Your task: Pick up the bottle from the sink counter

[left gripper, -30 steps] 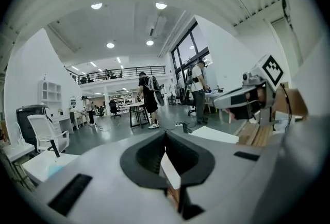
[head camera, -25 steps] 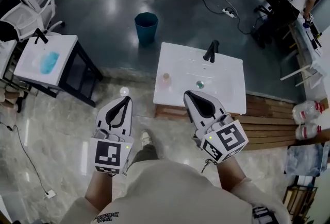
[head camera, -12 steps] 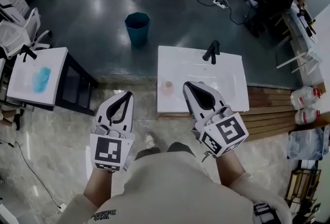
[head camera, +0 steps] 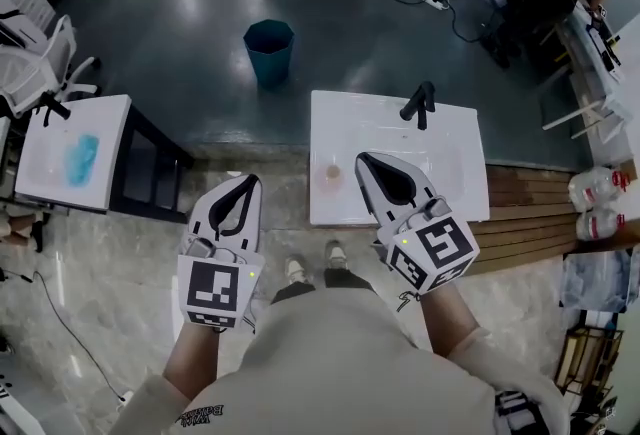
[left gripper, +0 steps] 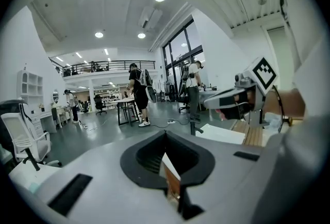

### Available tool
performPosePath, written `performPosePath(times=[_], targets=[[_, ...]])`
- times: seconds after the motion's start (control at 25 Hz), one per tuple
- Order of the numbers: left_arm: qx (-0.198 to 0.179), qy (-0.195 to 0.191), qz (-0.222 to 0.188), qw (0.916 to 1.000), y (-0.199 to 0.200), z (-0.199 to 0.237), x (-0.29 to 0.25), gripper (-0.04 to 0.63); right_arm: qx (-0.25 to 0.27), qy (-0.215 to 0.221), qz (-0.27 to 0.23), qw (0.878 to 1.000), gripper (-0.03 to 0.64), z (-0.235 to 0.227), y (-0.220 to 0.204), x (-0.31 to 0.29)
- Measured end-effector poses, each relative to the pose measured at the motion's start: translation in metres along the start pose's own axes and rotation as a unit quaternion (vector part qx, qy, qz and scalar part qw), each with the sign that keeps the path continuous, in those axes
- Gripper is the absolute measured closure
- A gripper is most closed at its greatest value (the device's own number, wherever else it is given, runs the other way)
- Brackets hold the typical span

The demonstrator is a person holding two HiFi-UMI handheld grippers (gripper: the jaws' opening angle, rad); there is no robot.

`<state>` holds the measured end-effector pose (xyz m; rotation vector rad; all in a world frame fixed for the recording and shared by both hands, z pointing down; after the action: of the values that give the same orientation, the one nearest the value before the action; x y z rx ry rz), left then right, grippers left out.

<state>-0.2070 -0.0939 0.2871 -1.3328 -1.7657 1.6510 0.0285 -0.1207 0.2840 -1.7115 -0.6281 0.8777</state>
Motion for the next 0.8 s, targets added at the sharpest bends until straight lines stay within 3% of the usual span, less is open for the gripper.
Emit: performPosePath(times=[0.28,0.52,0.72,0.8], targets=[[0.012,0.014,0.000,0.9998,0.007,0.005,-0.020,0.589,0.000,0.007,-0.012,1.000,0.620,-0.025,0.001,-0.016],[0.026,0.016,0.007,0.9995,0.005,0.000,-0.046,0.589,0.053,0.002,-0.012,0.998,0.620,-0.041,-0.013,-0.035],[0.023,0.017,0.014,0.9995,0.000,-0.001,-0.073,0.589,0.026,0.038,-0.036,0.998,0.616,-0.051,-0.024,-0.054],[0.030,0.018,0.017,0.9992,-0.005,0.000,-0.082,0.589,0.019,0.054,-0.036,0.998,0.557,-0.054,-0.030,-0.064]])
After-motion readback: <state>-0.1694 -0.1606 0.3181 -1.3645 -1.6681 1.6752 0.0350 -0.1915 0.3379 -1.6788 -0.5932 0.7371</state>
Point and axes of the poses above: the fingertips, and each gripper's own axes: x backward along the fingers, z to its left, y out of its top, the point moved 9 cm from there along x, backward along the fingers, and after that the axes turned 7 degrees about -x, right-handed, at the moved point
